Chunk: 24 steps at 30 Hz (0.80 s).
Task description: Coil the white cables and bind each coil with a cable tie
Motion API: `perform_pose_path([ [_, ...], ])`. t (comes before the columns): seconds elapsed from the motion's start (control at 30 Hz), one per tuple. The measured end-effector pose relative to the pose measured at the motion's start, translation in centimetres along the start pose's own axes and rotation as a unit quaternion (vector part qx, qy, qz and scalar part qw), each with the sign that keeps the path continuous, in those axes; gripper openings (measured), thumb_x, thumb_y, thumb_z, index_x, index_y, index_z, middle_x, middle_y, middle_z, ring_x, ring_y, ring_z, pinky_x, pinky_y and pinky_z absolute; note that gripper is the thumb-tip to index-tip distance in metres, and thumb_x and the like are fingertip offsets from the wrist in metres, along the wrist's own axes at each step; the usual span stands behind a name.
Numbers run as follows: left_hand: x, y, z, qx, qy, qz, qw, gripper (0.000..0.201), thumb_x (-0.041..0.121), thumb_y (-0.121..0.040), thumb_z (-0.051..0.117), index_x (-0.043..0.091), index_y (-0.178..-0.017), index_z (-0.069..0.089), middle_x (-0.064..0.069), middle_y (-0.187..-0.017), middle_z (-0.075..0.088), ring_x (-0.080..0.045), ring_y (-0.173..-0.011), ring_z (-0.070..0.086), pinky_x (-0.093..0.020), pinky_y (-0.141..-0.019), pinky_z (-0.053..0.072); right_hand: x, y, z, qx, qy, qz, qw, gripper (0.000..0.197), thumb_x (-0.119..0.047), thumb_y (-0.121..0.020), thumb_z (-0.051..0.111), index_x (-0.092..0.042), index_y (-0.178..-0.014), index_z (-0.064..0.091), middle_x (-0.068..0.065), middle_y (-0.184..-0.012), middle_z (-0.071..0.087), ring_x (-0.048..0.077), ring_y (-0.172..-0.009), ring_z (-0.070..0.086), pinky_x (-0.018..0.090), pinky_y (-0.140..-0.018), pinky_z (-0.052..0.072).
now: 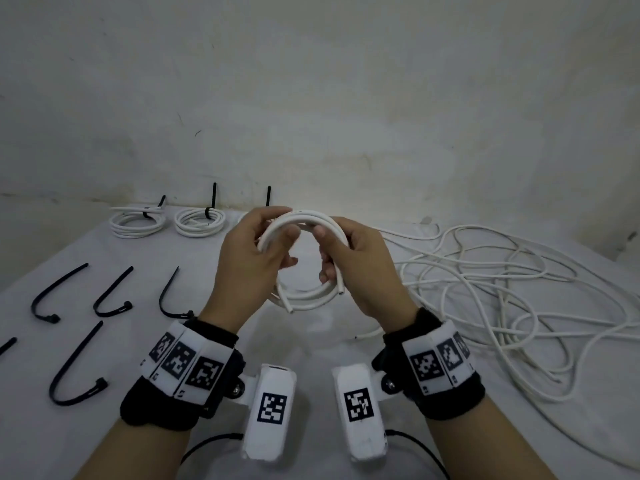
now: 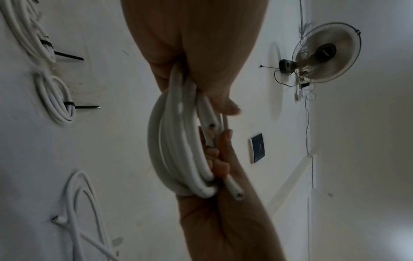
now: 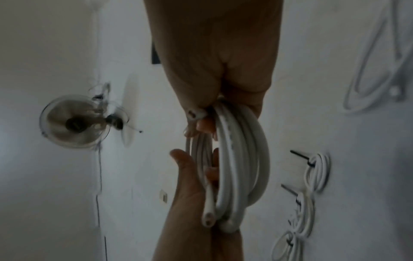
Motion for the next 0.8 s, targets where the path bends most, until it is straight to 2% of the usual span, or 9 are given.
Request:
perform_pose_path([
  [0.07, -0.2, 0.2, 0.1, -0.011, -0.016, -0.046, 0.999, 0.043, 0.052, -0.079, 0.051, 0.014, -0.094, 0.065, 0.005, -0.062, 0.062, -0.006, -0.052, 0.058, -0.040, -0.062, 0.058, 0.6, 0.1, 0.2, 0.014, -0.045, 0.010, 0.999, 0.017, -0.019, -0.094, 0.058, -0.006, -0.095, 0.069, -0.005, -0.054, 0.047, 0.011, -0.040, 0.045, 0.032, -0.048, 0.046],
  [0.13, -0.7, 0.3, 0.3, -0.030, -0.008, -0.105, 0.994, 0.054, 0.057, -0.079, 0.044, 0.009, -0.089, 0.066, 0.006, -0.048, 0.051, -0.007, -0.044, 0.053, -0.044, -0.067, 0.054, 1.1, 0.3, 0.1, 0.018, -0.070, 0.016, 0.997, 0.019, -0.023, -0.092, 0.058, -0.007, -0.097, 0.069, -0.005, -0.054, 0.046, 0.010, -0.039, 0.043, 0.029, -0.046, 0.044],
  [0.23, -1.0, 0.5, 0.9, -0.077, 0.077, -0.196, 0.975, 0.052, 0.056, -0.078, 0.048, 0.008, -0.089, 0.064, 0.008, -0.049, 0.042, -0.007, -0.043, 0.045, -0.033, -0.062, 0.043, 1.6, 0.6, -0.3, 0.002, -0.105, 0.030, 0.994, 0.031, -0.035, -0.083, 0.059, -0.011, -0.100, 0.069, -0.004, -0.055, 0.045, 0.010, -0.040, 0.041, 0.026, -0.046, 0.043],
  [0.33, -1.0, 0.6, 1.3, -0.104, 0.176, -0.254, 0.945, 0.038, 0.042, -0.087, 0.052, 0.006, -0.094, 0.062, 0.008, -0.053, 0.036, -0.005, -0.044, 0.037, -0.022, -0.057, 0.037, 1.7, 0.9, -0.6, -0.020, -0.120, 0.030, 0.992, 0.031, -0.035, -0.081, 0.058, -0.015, -0.102, 0.069, -0.003, -0.056, 0.044, 0.009, -0.040, 0.040, 0.024, -0.046, 0.043],
  [0.47, -1.3, 0.6, 1.3, -0.103, 0.204, -0.264, 0.937, 0.028, 0.028, -0.097, 0.047, 0.005, -0.094, 0.063, 0.009, -0.054, 0.039, -0.003, -0.045, 0.036, -0.017, -0.053, 0.037, 1.5, 1.1, -0.5, -0.050, -0.081, 0.008, 0.995, 0.029, -0.035, -0.083, 0.058, -0.027, -0.110, 0.066, -0.001, -0.060, 0.052, 0.013, -0.043, 0.046, 0.027, -0.047, 0.042],
  [0.6, -1.0, 0.5, 1.4, -0.111, 0.197, -0.238, 0.945, 0.027, 0.022, -0.098, 0.043, 0.003, -0.096, 0.063, 0.009, -0.057, 0.043, -0.003, -0.044, 0.037, -0.016, -0.051, 0.039, 1.4, 1.2, -0.5, -0.057, -0.083, 0.002, 0.995, 0.035, -0.042, -0.085, 0.055, -0.026, -0.114, 0.064, -0.002, -0.059, 0.052, 0.012, -0.043, 0.046, 0.029, -0.047, 0.042],
  [0.7, -0.7, 0.4, 1.4, -0.124, 0.186, -0.212, 0.951, 0.024, 0.017, -0.099, 0.041, 0.003, -0.096, 0.061, 0.007, -0.060, 0.045, -0.004, -0.046, 0.038, -0.017, -0.053, 0.042, 1.6, 1.3, -0.4, -0.046, -0.139, 0.029, 0.989, 0.031, -0.043, -0.086, 0.050, -0.020, -0.099, 0.065, -0.002, -0.055, 0.046, 0.009, -0.042, 0.040, 0.026, -0.047, 0.040],
  [0.8, -0.5, 0.3, 1.1, -0.131, 0.161, -0.201, 0.957, 0.020, 0.014, -0.098, 0.043, 0.005, -0.089, 0.059, 0.003, -0.065, 0.048, -0.005, -0.047, 0.040, -0.018, -0.057, 0.047, 2.0, 1.4, 0.1, -0.033, -0.195, 0.066, 0.978, 0.033, -0.044, -0.086, 0.050, -0.012, -0.087, 0.059, -0.004, -0.051, 0.039, 0.008, -0.041, 0.034, 0.022, -0.044, 0.036],
])
Point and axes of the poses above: each hand's wrist, its own y-axis away from the middle knuckle, its own z-axis out of the palm, x = y × z, the point moved 4 cm from there along -y, towards the middle knuckle
